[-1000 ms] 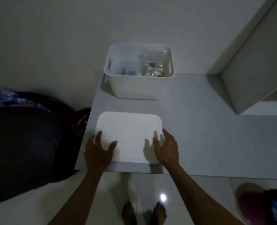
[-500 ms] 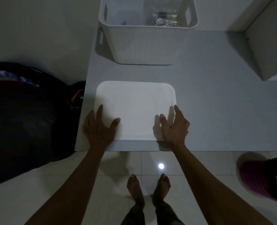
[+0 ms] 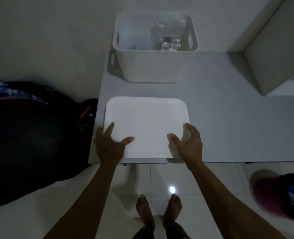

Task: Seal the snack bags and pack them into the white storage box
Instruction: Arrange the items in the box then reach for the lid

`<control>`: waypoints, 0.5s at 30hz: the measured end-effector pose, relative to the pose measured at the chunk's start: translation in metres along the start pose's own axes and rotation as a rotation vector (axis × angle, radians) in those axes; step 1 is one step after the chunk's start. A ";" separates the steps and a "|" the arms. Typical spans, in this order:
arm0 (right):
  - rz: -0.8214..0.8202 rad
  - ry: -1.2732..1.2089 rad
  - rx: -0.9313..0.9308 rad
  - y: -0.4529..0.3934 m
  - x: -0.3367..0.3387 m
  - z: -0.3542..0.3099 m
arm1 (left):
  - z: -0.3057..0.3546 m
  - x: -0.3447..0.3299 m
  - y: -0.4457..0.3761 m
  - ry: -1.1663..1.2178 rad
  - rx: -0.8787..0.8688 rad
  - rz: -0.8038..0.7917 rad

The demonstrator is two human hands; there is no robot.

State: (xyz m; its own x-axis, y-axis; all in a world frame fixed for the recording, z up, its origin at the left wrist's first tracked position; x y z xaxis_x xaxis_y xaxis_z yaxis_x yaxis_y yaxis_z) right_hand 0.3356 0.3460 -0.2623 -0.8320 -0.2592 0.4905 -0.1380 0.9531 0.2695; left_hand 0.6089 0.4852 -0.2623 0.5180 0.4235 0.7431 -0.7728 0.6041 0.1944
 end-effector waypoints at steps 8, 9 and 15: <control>0.066 0.109 0.146 0.020 0.066 -0.106 | 0.087 0.084 0.009 0.071 -0.086 -0.007; 0.080 0.107 0.167 0.020 0.074 -0.119 | 0.097 0.094 0.006 0.070 -0.092 -0.007; 0.163 0.118 0.250 0.011 0.107 -0.173 | 0.155 0.128 -0.002 0.065 -0.180 0.039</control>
State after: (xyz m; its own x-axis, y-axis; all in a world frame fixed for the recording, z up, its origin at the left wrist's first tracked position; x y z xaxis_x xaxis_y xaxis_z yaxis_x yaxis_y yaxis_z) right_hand 0.3381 0.3020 -0.0634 -0.7882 -0.1020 0.6069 -0.1474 0.9887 -0.0254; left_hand 0.6201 0.4334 -0.0686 0.5162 0.4879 0.7040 -0.7175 0.6951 0.0444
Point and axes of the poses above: each hand's wrist, its own y-axis away from the middle knuckle, its own x-axis out of the back of the hand, z = x × y, the point moved 7 cm from there along -y, towards the middle knuckle, and after that the axes turned 3 degrees about -z, right-handed, at the moved point
